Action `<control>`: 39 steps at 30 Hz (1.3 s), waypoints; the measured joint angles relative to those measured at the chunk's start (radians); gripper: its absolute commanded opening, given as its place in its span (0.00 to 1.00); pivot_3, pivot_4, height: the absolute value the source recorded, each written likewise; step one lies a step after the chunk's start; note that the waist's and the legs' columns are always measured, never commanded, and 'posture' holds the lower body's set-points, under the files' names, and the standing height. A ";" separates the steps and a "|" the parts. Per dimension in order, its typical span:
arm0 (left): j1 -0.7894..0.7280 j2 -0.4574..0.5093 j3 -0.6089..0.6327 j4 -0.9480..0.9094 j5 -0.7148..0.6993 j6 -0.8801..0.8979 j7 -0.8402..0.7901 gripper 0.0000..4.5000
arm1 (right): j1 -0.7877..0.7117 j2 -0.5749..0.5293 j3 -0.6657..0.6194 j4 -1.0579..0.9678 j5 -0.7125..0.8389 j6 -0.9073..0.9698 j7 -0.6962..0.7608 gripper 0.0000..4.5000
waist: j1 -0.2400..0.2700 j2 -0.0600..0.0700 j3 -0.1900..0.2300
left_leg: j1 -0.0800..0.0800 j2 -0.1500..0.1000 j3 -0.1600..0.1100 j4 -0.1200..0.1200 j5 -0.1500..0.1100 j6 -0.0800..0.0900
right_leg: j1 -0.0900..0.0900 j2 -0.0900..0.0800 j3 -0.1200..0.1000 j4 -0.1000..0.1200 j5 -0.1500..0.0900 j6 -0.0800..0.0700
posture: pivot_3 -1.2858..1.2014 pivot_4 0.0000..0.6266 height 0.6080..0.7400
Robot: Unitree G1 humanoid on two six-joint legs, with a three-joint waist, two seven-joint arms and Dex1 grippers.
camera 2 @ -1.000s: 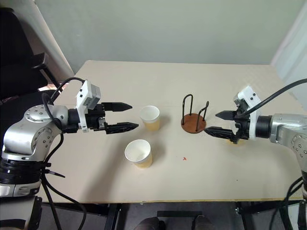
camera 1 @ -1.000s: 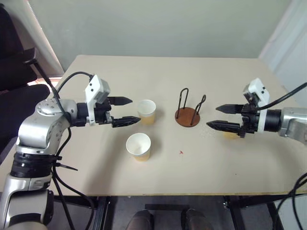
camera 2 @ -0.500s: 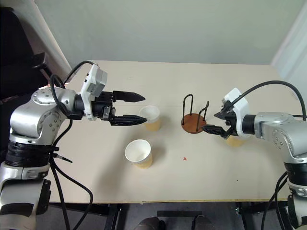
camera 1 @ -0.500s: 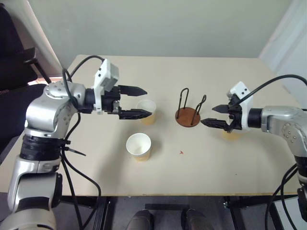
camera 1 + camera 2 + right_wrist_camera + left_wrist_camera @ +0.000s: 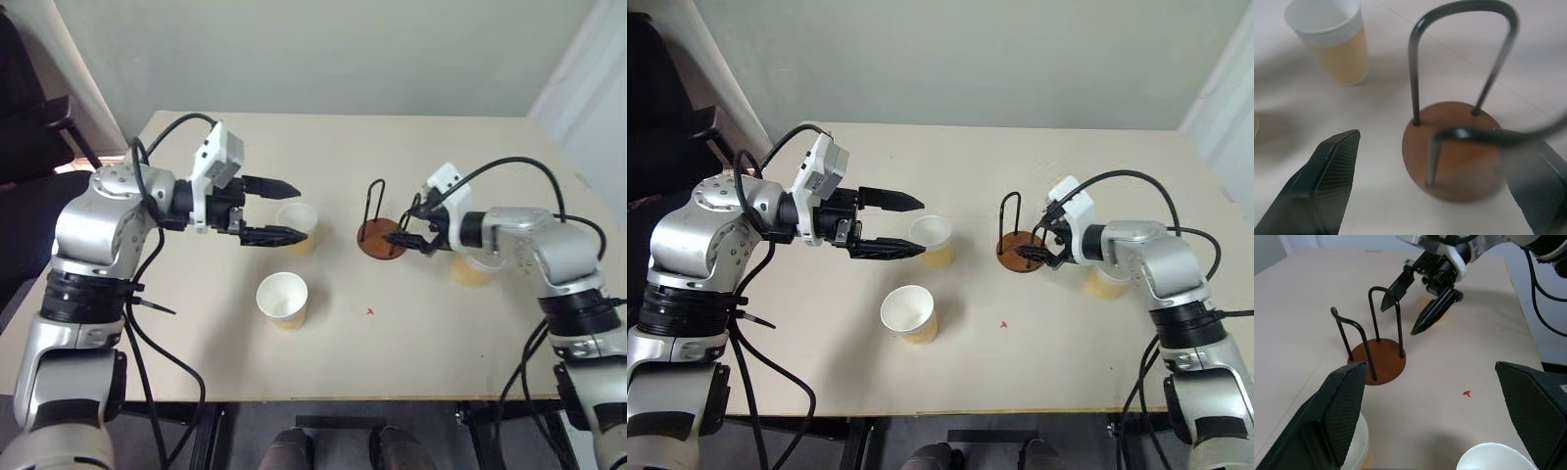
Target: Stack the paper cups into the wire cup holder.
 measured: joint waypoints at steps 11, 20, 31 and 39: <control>0.001 0.002 0.000 0.003 0.016 -0.018 0.000 1.00 | -0.012 0.037 -0.010 0.018 -0.038 -0.004 -0.020 0.55 | 0.001 0.000 0.000 | -0.006 0.000 0.000 0.001 0.000 0.000 | -0.005 0.000 -0.001 -0.001 0.000 0.000 | 0.52 0.24 1.00; 0.022 0.002 0.000 0.006 0.024 -0.023 -0.013 1.00 | 0.031 -0.069 -0.044 -0.047 -0.004 0.035 0.071 0.00 | 0.002 0.000 0.000 | -0.006 0.000 0.000 0.001 0.000 -0.001 | -0.005 0.000 -0.001 -0.001 0.000 0.001 | 0.52 0.24 1.00; 0.062 0.054 -0.010 -0.118 -0.045 0.056 -0.102 1.00 | 0.073 -0.237 -0.052 -0.325 0.145 0.141 0.252 0.00 | 0.002 0.000 0.000 | -0.007 0.000 0.000 0.000 0.001 -0.001 | -0.006 0.000 -0.001 -0.001 0.000 0.001 | 0.52 0.24 1.00; 0.067 0.070 -0.059 -0.187 -0.080 0.091 -0.157 1.00 | 0.242 -0.385 -0.070 -0.587 0.248 0.185 0.325 0.00 | 0.007 0.000 0.000 | -0.004 0.000 0.000 0.003 0.001 -0.002 | -0.002 0.000 0.000 0.000 0.001 0.001 | 0.52 0.24 1.00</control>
